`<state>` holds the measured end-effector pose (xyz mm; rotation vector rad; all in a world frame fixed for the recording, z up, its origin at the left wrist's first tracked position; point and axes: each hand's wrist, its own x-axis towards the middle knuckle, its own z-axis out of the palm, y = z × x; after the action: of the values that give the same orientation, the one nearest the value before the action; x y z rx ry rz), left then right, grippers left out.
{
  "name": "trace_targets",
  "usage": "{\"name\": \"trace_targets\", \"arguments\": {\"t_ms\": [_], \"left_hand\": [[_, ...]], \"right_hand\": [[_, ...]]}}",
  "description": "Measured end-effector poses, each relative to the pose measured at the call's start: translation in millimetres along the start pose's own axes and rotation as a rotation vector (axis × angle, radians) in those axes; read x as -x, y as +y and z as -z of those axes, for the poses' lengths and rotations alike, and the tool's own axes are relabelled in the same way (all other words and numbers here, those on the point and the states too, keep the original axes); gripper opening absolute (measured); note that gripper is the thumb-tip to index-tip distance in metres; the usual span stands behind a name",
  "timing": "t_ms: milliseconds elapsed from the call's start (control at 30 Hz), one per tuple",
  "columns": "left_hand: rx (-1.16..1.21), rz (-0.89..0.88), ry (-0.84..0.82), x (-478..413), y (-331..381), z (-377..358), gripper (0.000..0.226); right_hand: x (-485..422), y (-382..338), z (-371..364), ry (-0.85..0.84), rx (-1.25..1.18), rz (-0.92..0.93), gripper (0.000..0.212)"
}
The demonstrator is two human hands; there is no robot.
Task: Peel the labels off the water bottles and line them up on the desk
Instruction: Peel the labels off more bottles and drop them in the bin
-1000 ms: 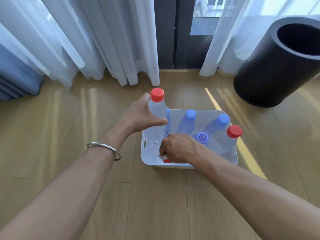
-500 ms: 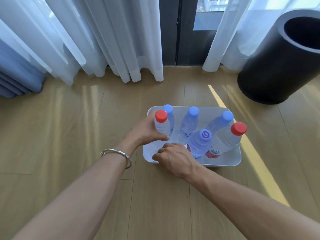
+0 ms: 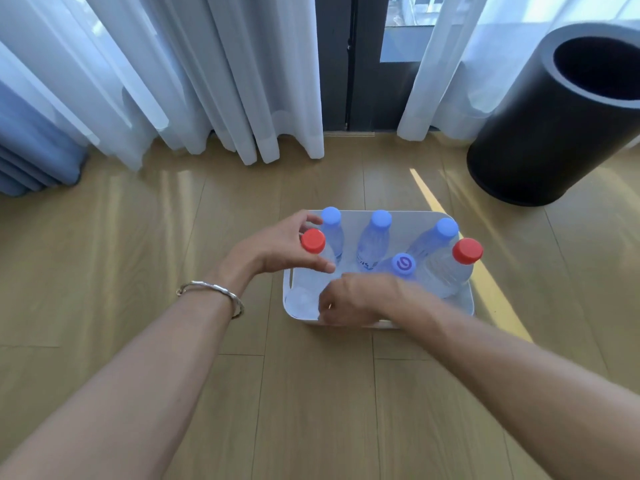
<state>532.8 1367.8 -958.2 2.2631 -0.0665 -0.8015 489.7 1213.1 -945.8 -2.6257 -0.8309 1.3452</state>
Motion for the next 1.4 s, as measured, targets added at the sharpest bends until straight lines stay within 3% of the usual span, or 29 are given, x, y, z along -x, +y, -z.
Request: {"name": "trace_targets", "arguments": {"t_ms": [67, 133, 267, 467, 633, 900, 1000, 1133, 1233, 1400], "left_hand": [[-0.006, -0.019, -0.016, 3.9, 8.2, 11.1, 0.073], [-0.018, -0.052, -0.008, 8.0, 18.0, 18.7, 0.064], [-0.089, -0.104, 0.079, 13.0, 40.5, 11.9, 0.049], [-0.23, -0.172, 0.138, 9.9, 66.5, -10.9, 0.039], [-0.304, -0.174, 0.139, 6.9, 70.2, -20.4, 0.034], [-0.264, -0.226, 0.225, 10.3, 73.0, -18.4, 0.023], [-0.198, -0.251, 0.27, 13.4, 77.1, -14.0, 0.022], [-0.105, -0.279, 0.276, 12.7, 80.0, -8.0, 0.022], [0.057, -0.329, 0.159, 10.7, 82.6, -8.9, 0.026], [0.322, -0.346, -0.124, 6.8, 75.5, -16.8, 0.078]], "right_hand": [[19.8, 9.0, 34.6, -0.017, -0.18, -0.022, 0.031], [39.5, 24.6, 63.5, 0.09, -0.28, -0.073, 0.022], [58.4, 56.1, 78.3, 0.367, -0.111, -0.247, 0.023], [47.6, 65.9, 42.8, 0.225, -0.087, -0.438, 0.052], [40.5, 56.1, 23.5, 0.196, -0.067, -0.448, 0.06], [39.2, 62.5, 9.8, 0.428, -0.048, -0.377, 0.022], [51.3, 62.3, 27.6, 0.514, -0.083, -0.373, 0.03], [77.7, 54.5, 65.8, 0.69, -0.172, -0.317, 0.039], [94.7, 51.0, 90.4, 0.812, -0.285, -0.248, 0.043], [101.7, 49.3, 102.9, 0.913, -0.387, -0.205, 0.042]]}}
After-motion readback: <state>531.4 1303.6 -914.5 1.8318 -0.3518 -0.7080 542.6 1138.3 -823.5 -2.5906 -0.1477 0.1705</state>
